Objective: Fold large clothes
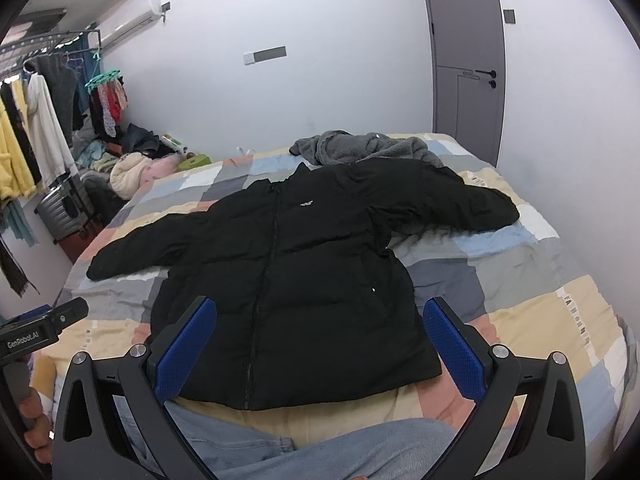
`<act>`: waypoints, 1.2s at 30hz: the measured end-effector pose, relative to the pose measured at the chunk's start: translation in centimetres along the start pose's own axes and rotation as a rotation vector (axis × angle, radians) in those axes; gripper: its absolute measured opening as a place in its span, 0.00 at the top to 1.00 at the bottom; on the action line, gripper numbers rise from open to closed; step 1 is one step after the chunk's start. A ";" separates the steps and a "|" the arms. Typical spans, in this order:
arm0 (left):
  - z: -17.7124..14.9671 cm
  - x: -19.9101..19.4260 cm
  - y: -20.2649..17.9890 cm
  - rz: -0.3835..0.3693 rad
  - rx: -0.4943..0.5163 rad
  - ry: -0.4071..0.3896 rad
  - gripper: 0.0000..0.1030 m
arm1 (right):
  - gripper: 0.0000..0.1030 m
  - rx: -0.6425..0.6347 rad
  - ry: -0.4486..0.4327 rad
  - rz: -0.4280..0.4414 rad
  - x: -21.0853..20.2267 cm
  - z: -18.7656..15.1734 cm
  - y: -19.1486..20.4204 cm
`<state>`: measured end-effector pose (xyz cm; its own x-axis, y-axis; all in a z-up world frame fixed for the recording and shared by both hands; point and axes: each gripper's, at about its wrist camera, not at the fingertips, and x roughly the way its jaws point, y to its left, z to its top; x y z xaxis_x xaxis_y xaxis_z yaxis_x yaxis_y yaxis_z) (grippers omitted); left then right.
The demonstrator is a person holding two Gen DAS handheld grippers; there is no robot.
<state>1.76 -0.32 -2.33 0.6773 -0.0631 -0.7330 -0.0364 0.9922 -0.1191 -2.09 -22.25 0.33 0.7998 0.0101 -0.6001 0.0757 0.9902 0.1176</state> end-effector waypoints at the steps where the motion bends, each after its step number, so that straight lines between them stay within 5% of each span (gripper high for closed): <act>1: 0.2 0.2 0.0 -0.012 0.003 -0.002 0.00 | 0.00 0.013 -0.026 0.009 0.0 0.0 0.1; 18: 6.2 7.7 -0.9 -0.016 0.078 -0.148 0.00 | 0.00 0.051 -0.035 -0.053 7.6 4.8 -5.7; 26: 6.4 14.2 1.4 0.017 0.041 -0.134 0.00 | 0.00 -0.012 -0.008 -0.177 12.8 6.0 -8.0; 31: 6.4 16.7 2.5 0.002 0.028 -0.116 0.00 | 0.00 0.028 -0.019 -0.215 15.6 7.1 -11.2; 36: 6.3 19.2 3.1 -0.014 0.024 -0.090 0.00 | 0.00 0.116 0.060 -0.224 20.0 7.6 -15.8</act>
<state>19.26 2.20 -12.56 0.7412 -0.0686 -0.6677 -0.0091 0.9936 -0.1122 17.29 -38.79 -7.53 0.7192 -0.1960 -0.6666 0.3176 0.9460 0.0644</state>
